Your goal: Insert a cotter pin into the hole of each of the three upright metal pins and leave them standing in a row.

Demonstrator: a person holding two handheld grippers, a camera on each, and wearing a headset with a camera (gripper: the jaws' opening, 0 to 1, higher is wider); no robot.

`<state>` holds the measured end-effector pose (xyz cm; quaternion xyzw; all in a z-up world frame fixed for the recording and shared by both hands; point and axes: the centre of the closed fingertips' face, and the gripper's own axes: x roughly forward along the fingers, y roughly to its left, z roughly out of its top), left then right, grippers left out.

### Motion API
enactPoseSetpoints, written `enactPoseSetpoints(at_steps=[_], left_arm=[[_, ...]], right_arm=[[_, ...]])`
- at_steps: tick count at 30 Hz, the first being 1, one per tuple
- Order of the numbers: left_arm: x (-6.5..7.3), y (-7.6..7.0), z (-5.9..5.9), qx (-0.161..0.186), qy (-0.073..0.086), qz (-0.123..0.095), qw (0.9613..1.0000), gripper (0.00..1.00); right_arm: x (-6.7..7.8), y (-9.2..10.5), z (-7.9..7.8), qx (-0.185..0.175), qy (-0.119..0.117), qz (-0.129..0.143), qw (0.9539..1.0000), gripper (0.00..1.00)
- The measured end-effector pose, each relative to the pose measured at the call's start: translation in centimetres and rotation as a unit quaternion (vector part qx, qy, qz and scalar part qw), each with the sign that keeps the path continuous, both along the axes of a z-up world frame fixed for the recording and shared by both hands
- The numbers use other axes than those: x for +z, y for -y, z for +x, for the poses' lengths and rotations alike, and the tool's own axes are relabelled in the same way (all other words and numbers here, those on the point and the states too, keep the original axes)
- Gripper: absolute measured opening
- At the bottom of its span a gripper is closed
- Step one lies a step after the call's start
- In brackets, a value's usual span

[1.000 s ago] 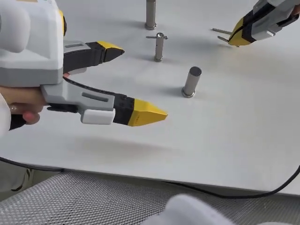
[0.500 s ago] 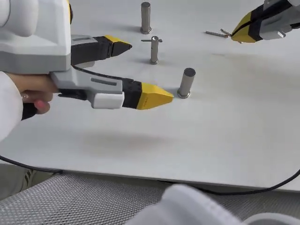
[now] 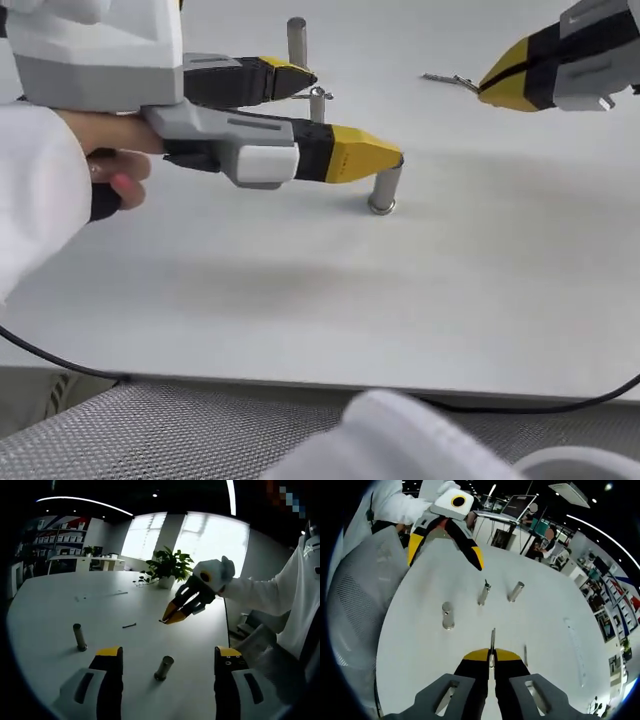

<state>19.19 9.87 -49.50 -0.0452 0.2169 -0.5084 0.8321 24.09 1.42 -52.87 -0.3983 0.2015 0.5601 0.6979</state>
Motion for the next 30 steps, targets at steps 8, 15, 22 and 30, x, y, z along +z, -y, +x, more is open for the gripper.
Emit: enactPoseSetpoints(at_steps=[8, 15, 22, 30], left_arm=[[-0.9, 0.7, 0.7, 0.017, -0.033, -0.014, 0.9992, 0.65], [-0.7, 1.5, 1.1, 0.032, -0.069, -0.042, 0.9962, 0.5], [0.1, 2.9, 1.3, 0.029, -0.101, -0.076, 0.9916, 0.38], [-0.6, 3.9, 1.2, 0.022, -0.155, -0.085, 0.9841, 0.23]], right_arm=[[0.8, -0.6, -1.4, -0.014, 0.024, 0.026, 0.9993, 0.0], [1.3, -1.3, -2.9, -0.004, 0.039, 0.035, 0.9986, 0.0], [1.3, -2.2, -3.9, -0.001, 0.044, 0.046, 0.9979, 0.0], [1.0, -2.2, -4.2, -0.004, 0.053, 0.05, 0.9974, 0.0]])
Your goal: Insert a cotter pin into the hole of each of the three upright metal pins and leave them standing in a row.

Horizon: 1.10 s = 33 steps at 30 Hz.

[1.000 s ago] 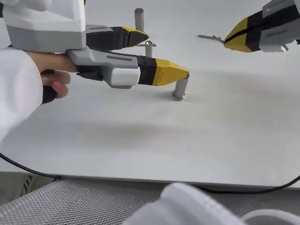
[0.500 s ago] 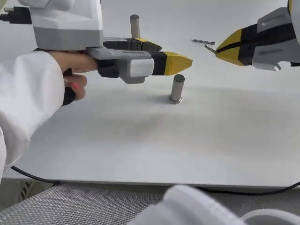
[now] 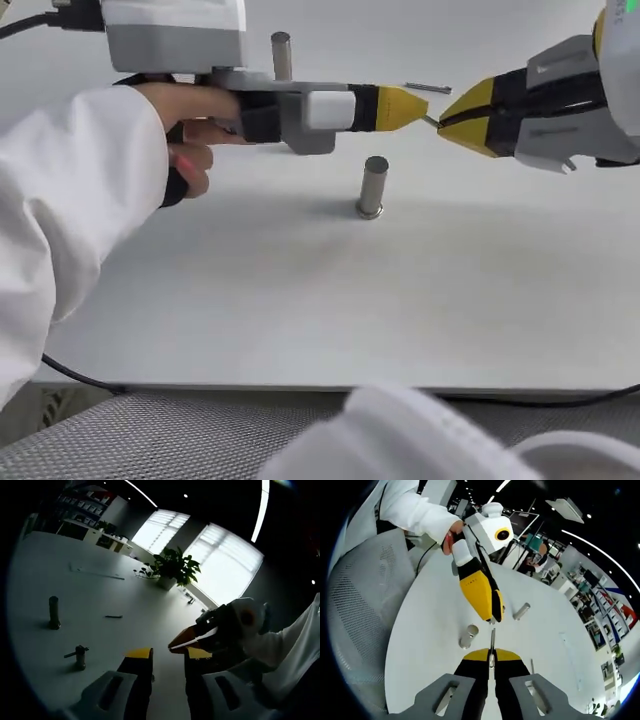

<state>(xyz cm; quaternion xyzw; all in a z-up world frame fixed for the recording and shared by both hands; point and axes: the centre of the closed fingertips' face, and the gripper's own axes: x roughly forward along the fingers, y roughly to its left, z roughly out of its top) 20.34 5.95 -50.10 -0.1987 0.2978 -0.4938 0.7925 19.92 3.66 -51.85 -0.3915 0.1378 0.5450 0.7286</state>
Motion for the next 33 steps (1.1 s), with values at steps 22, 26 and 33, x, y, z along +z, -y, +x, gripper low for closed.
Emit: enactPoseSetpoints(at_steps=[22, 26, 33], left_arm=[[-1.7, 1.6, -0.1, -0.015, -0.056, 0.011, 0.9983, 0.09], [-1.7, 1.7, -0.2, -0.017, -0.06, 0.012, 0.998, 0.08], [-1.6, 1.8, -0.5, -0.024, -0.071, 0.002, 0.9972, 0.01]], right_arm=[[0.2, -0.8, -0.1, 0.014, 0.028, -0.009, 0.9995, 0.0], [0.3, -1.0, -0.2, 0.019, 0.036, -0.014, 0.9991, 0.0], [0.3, -1.0, -0.4, 0.021, 0.036, -0.017, 0.999, 0.0]])
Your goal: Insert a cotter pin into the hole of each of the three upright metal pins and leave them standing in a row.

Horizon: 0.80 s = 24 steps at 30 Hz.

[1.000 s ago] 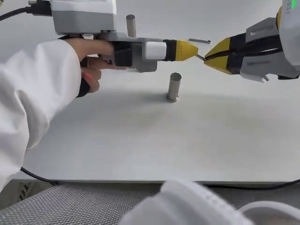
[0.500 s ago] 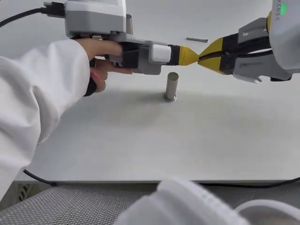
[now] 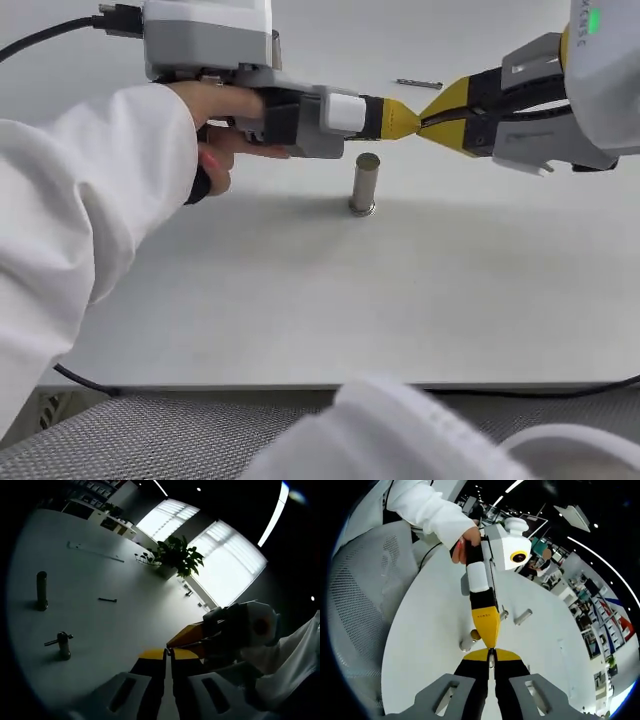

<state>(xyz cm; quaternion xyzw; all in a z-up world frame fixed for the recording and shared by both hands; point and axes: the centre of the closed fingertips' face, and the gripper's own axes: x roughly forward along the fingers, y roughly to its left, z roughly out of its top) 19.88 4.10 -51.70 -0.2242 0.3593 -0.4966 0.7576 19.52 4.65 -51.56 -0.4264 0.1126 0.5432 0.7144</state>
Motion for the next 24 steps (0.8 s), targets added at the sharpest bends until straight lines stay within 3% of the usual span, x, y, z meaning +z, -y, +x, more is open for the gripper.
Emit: enactPoseSetpoints(at_steps=[2, 9, 16, 17, 18, 19, 20, 24], left_arm=[[-0.03, 0.03, -0.02, 0.002, -0.009, -0.002, 1.0, 0.01], [0.02, 0.04, 0.08, 0.006, -0.017, -0.008, 0.9998, 0.01], [0.21, 0.15, -0.03, 0.006, 0.003, -0.002, 1.0, 0.0], [-0.01, 0.12, -0.26, 0.011, -0.028, -0.002, 0.9995, 0.0], [-0.11, 0.14, -0.3, 0.016, -0.049, -0.004, 0.9986, 0.0], [-0.21, 0.1, -0.18, 0.016, -0.052, -0.005, 0.9985, 0.0], [-0.18, 0.08, 0.0, 0.015, -0.038, -0.006, 0.9992, 0.0], [-0.23, 0.06, -0.19, 0.012, -0.031, 0.0, 0.9994, 0.0]], right_arm=[[0.01, 0.04, -0.02, 0.001, 0.003, -0.003, 1.0, 0.0], [0.11, 0.15, -0.06, 0.002, 0.007, -0.005, 1.0, 0.0], [0.18, 0.24, -0.16, 0.003, 0.007, -0.001, 1.0, 0.0], [0.04, 0.28, -0.2, 0.004, 0.005, -0.002, 1.0, 0.0], [-0.06, 0.28, -0.26, 0.005, 0.004, -0.003, 1.0, 0.0], [-0.17, 0.27, -0.3, 0.007, 0.005, -0.004, 1.0, 0.0], [-0.16, 0.27, -0.26, 0.008, 0.009, -0.005, 0.9999, 0.0], [-0.24, 0.22, -0.44, 0.017, 0.009, -0.006, 0.9998, 0.0]])
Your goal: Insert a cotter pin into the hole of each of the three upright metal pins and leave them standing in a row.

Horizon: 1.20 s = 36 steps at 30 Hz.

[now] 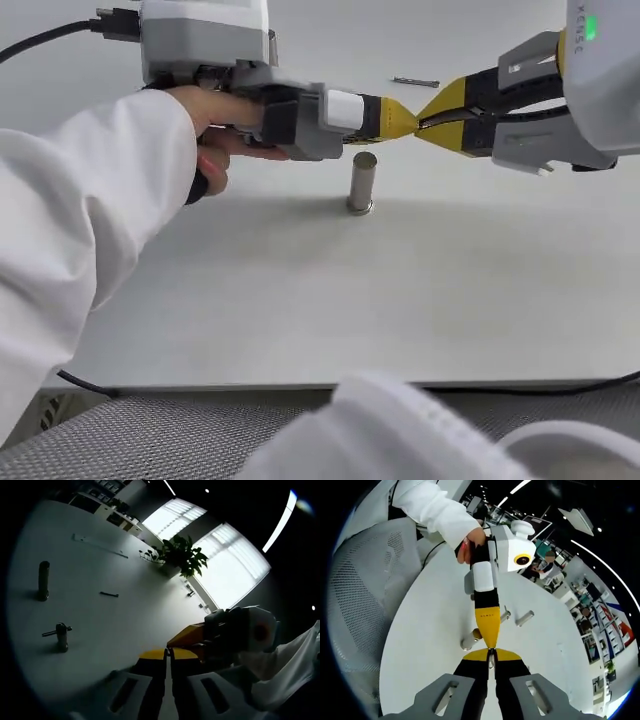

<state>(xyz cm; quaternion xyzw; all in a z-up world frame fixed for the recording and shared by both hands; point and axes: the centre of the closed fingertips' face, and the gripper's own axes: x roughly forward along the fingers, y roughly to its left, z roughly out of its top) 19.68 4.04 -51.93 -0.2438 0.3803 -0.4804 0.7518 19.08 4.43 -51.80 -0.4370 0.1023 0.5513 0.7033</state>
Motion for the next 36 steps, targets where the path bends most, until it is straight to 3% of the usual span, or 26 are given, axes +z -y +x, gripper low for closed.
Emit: enactPoseSetpoints(at_steps=[4, 11, 12, 13, 14, 17, 19, 20, 24, 26, 29, 30, 31, 32, 33, 36], left_arm=[[0.0, -0.1, -0.4, -0.007, 0.005, 0.007, 0.9999, 0.0], [0.1, -0.4, -0.6, -0.013, 0.023, 0.015, 0.9995, 0.0], [0.2, -0.5, -0.6, -0.015, 0.027, 0.015, 0.9994, 0.0], [0.1, -0.5, -0.7, -0.017, 0.035, 0.019, 0.9991, 0.0], [-0.1, -0.8, -0.5, -0.022, 0.057, 0.035, 0.9975, 0.0], [0.3, -0.8, -1.0, -0.043, 0.09, 0.043, 0.9941, 0.0], [0.3, -0.9, -1.1, -0.058, 0.128, 0.059, 0.9883, 0.0], [0.4, -1.0, -1.2, -0.069, 0.144, 0.068, 0.9849, 0.0], [0.7, -0.8, -1.7, -0.102, 0.205, 0.089, 0.9693, 0.0], [0.8, -0.7, -2.1, -0.121, 0.223, 0.093, 0.9627, 0.0], [0.6, -0.6, -2.5, -0.146, 0.256, 0.106, 0.9498, 0.0], [0.5, -0.5, -2.7, -0.15, 0.258, 0.107, 0.9486, 0.0], [0.4, -0.5, -2.8, -0.162, 0.275, 0.111, 0.941, 0.0], [0.4, -0.5, -2.8, -0.164, 0.282, 0.112, 0.9387, 0.0], [0.3, -0.5, -3.0, -0.172, 0.294, 0.112, 0.9337, 0.0], [0.1, -0.4, -3.4, -0.183, 0.307, 0.115, 0.9268, 0.0]], right_arm=[[0.0, 0.3, 0.4, -0.012, 0.003, 0.001, 0.9999, 0.05], [-0.3, 0.9, 0.5, -0.031, -0.028, 0.011, 0.9991, 0.07], [-0.7, 1.0, 0.2, -0.046, -0.06, 0.022, 0.9969, 0.08], [-0.8, 1.1, 0.3, -0.054, -0.075, 0.031, 0.9952, 0.08], [-0.8, 1.2, 0.3, -0.061, -0.093, 0.047, 0.9927, 0.08], [-1.0, 1.3, -0.1, -0.077, -0.144, 0.074, 0.9839, 0.1], [-1.2, 1.6, -0.2, -0.073, -0.156, 0.074, 0.9822, 0.1], [-1.4, 1.6, -0.8, -0.072, -0.18, 0.077, 0.978, 0.1], [-1.7, 1.7, -1.3, -0.068, -0.226, 0.094, 0.9672, 0.11], [-1.9, 1.8, -1.4, -0.064, -0.246, 0.102, 0.9618, 0.1], [-2.3, 1.8, -1.7, -0.062, -0.26, 0.1, 0.9586, 0.09], [-2.3, 1.7, -1.9, -0.061, -0.262, 0.1, 0.9579, 0.09], [-2.3, 1.6, -2.0, -0.061, -0.264, 0.1, 0.9572, 0.09], [-2.3, 1.5, -2.2, -0.06, -0.272, 0.103, 0.9549, 0.09], [-2.4, 1.5, -2.4, -0.059, -0.275, 0.103, 0.954, 0.09], [-2.5, 1.2, -2.9, -0.052, -0.288, 0.107, 0.9503, 0.07]])
